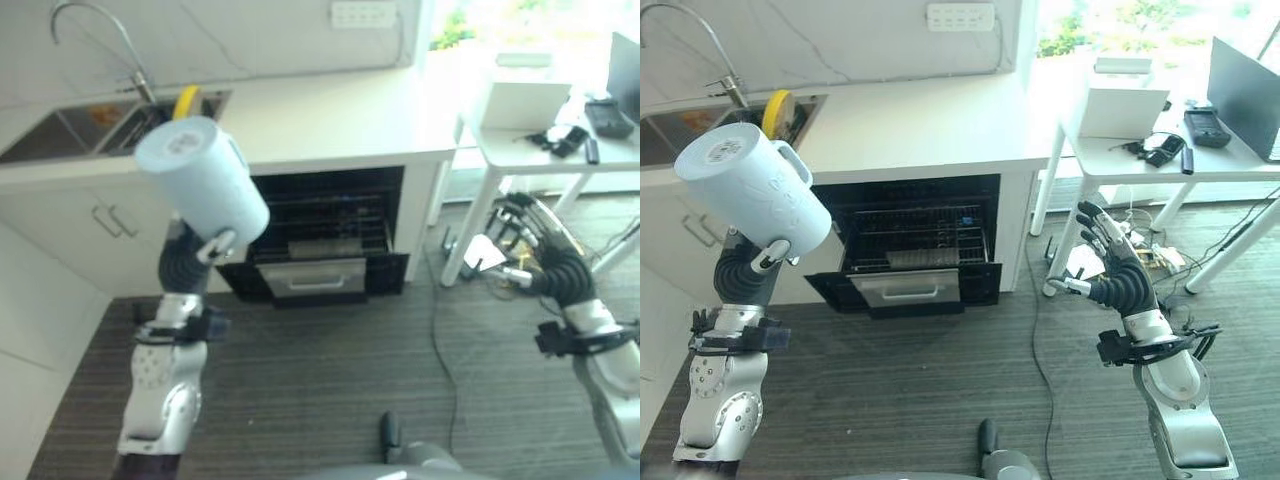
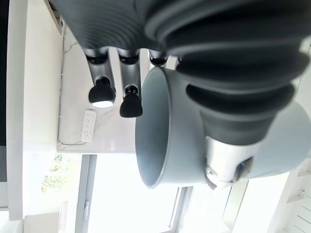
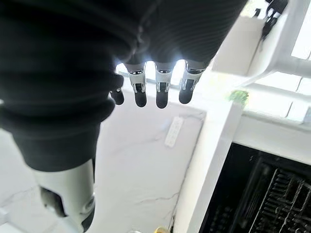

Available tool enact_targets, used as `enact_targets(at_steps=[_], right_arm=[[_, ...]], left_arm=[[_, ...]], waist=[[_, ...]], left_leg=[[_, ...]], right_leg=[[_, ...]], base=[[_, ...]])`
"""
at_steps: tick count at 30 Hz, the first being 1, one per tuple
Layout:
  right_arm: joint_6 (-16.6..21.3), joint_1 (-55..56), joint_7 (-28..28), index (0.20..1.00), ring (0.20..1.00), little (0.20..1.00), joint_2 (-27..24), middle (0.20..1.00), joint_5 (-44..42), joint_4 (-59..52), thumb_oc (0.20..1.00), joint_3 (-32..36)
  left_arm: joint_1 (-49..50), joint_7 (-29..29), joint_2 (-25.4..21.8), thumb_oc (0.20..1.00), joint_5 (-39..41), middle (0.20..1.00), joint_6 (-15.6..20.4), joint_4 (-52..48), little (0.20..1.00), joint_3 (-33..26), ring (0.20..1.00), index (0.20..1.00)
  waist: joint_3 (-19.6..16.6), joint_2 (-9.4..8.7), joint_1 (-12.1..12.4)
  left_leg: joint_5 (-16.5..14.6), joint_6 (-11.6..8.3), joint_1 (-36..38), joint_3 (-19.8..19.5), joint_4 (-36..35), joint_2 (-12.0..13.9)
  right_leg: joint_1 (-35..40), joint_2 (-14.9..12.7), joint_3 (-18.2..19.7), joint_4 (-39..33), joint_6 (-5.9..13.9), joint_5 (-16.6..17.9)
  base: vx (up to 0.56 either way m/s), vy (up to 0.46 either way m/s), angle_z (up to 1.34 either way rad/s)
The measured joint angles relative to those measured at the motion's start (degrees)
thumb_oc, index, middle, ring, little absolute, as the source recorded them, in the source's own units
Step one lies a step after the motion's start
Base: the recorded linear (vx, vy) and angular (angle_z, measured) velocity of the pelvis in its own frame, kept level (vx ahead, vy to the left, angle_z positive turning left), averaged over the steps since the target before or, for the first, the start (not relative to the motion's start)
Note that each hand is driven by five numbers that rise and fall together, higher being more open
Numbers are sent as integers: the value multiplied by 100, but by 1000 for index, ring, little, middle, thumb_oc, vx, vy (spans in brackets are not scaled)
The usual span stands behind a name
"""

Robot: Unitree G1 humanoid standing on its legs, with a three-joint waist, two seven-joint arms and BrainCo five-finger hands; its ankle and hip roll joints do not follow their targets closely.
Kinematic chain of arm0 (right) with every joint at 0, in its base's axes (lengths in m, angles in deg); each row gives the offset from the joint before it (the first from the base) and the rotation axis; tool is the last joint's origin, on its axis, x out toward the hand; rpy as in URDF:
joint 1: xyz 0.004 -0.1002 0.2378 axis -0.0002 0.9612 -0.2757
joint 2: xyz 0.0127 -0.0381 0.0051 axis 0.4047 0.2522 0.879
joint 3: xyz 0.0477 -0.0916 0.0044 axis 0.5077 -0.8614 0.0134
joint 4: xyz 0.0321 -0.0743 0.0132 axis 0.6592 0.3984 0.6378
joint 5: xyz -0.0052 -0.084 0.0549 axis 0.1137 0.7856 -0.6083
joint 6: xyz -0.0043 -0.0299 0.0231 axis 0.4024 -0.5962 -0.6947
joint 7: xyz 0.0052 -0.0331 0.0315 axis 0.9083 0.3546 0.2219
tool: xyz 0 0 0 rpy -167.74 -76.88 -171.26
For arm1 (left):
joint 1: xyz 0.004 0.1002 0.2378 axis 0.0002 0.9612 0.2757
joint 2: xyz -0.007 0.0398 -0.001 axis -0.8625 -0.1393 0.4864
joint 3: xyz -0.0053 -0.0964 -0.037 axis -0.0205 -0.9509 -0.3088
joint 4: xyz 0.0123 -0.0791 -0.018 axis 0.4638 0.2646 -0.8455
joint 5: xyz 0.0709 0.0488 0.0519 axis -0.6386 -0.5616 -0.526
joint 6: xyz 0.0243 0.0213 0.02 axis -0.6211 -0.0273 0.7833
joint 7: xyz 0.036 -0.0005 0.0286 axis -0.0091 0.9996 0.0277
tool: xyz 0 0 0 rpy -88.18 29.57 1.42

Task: Place the dishes in the dishwasher.

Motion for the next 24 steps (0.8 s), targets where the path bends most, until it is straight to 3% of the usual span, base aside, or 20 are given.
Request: enact_targets(at_steps=[1,3,5,6,7,8,9,10,13,14,16,18,19,20,21,22,24], right_arm=[[-2,45,-23,1000,1000,1000,4,1000,0,-16,1000,18],[8,126,-104,1000,1000,1000,41,1000,3,-49,1000,98],[0,134,-131,1000,1000,1000,73,1000,9,31,1000,80],[-2,110,-163,1000,1000,1000,71,1000,9,42,1000,66],[-3,49,-220,1000,1000,1000,69,1000,8,52,1000,59],[8,-72,-263,1000,1000,1000,44,1000,6,189,1000,69],[3,-96,-271,1000,1000,1000,-143,1000,5,191,1000,125],[-23,-53,-305,1000,1000,1000,-184,1000,8,243,1000,142],[-19,66,-334,1000,1000,1000,-88,1000,8,225,1000,53],[-13,96,-341,1000,1000,1000,-130,1000,8,209,1000,53],[-2,325,-355,1000,1000,1000,-129,1000,9,197,1000,51],[-5,330,-363,1000,1000,1000,-170,1000,5,52,1000,107],[-1,335,-360,1000,1000,1000,-278,1000,-3,-153,1000,166],[5,334,-366,1000,1000,1000,-254,1000,-3,-255,1000,103],[5,334,-366,1000,1000,1000,-254,1000,-3,-255,1000,103],[-3,351,-348,1000,1000,1000,12,1000,3,-266,1000,53],[-8,282,-313,1000,1000,1000,166,1000,11,-262,1000,-76]], left_arm=[[-11,-41,2,200,89,200,1,1,200,-1,200,200],[54,-179,11,200,170,200,23,-29,200,13,200,200],[30,-303,44,200,226,200,30,-30,200,99,200,200],[44,-345,40,200,241,200,35,-13,200,116,200,200],[75,-355,28,200,303,200,46,29,200,116,200,200],[84,-392,104,200,325,200,106,202,200,142,200,200],[42,-394,74,200,333,200,146,232,200,123,200,200],[19,-418,108,200,333,200,169,337,200,108,200,200],[84,-426,202,200,354,200,313,423,200,46,200,200],[92,-476,249,200,353,200,419,434,200,14,200,200],[92,-545,250,200,354,200,507,474,200,0,200,200],[-24,-495,188,200,377,200,552,478,200,0,200,200],[-184,-462,179,200,376,200,536,484,200,47,200,200],[-322,-463,172,200,376,200,526,440,200,65,200,200],[-322,-463,172,200,376,200,526,440,200,65,200,200],[-473,-471,149,200,364,200,463,392,200,74,200,200],[-605,-474,114,200,321,200,277,395,200,62,200,200]], waist=[[7,-83,1],[95,-225,48],[198,-361,92],[258,-465,171],[263,-461,258],[274,-127,250],[328,30,214],[416,47,167],[421,63,351],[428,39,392],[319,-54,346],[291,-118,324],[193,7,259],[87,-46,259],[87,-46,259],[-84,-402,309],[-85,-512,329]], left_leg=[[4,-29,-241,21,506,-14],[-8,-197,-891,36,1821,32],[-32,-172,-1674,78,2605,5],[-55,-121,-1779,356,1917,-15],[3,-108,-1713,515,851,-16],[192,-131,-1637,398,-289,211],[349,-387,-1709,106,-902,505],[489,-489,-1846,99,-901,689],[627,-365,-2276,188,-855,616],[639,-354,-2279,362,-854,614],[655,-323,-2224,647,-692,511],[623,-264,-2135,655,-190,371],[629,-191,-1802,706,-395,289],[1184,107,-1633,813,-579,38],[1184,107,-1633,813,-579,38],[1070,271,-1492,818,-727,-412],[1088,474,-1453,768,-742,-605]], right_leg=[[24,-54,5,-9,31,-44],[125,-56,52,0,-129,-208],[129,-108,255,-24,-184,-251],[127,-182,271,-40,-176,-255],[140,-177,221,-39,-19,-353],[130,-44,-69,306,380,-805],[-270,-86,367,1572,202,-1273],[-93,21,336,1568,-43,-1321],[392,38,423,614,108,-1247],[462,-53,202,547,71,-911],[798,-191,-46,283,21,-917],[1068,-396,-3,91,261,-871],[1204,-506,-11,109,472,-915],[1318,-736,29,180,742,-1043],[1318,-736,29,180,742,-1043],[1335,-1163,14,283,947,-1088],[1165,-1401,9,740,984,-1096]], base=[[105,-97,8],[91,-69,4],[149,84,9],[195,215,-7],[227,279,-19],[194,298,-14],[160,271,14],[146,211,-2],[169,271,-37],[144,323,-20],[197,389,-14],[210,334,-19],[249,329,0],[227,294,7],[205,262,18],[95,137,31],[122,165,36]])
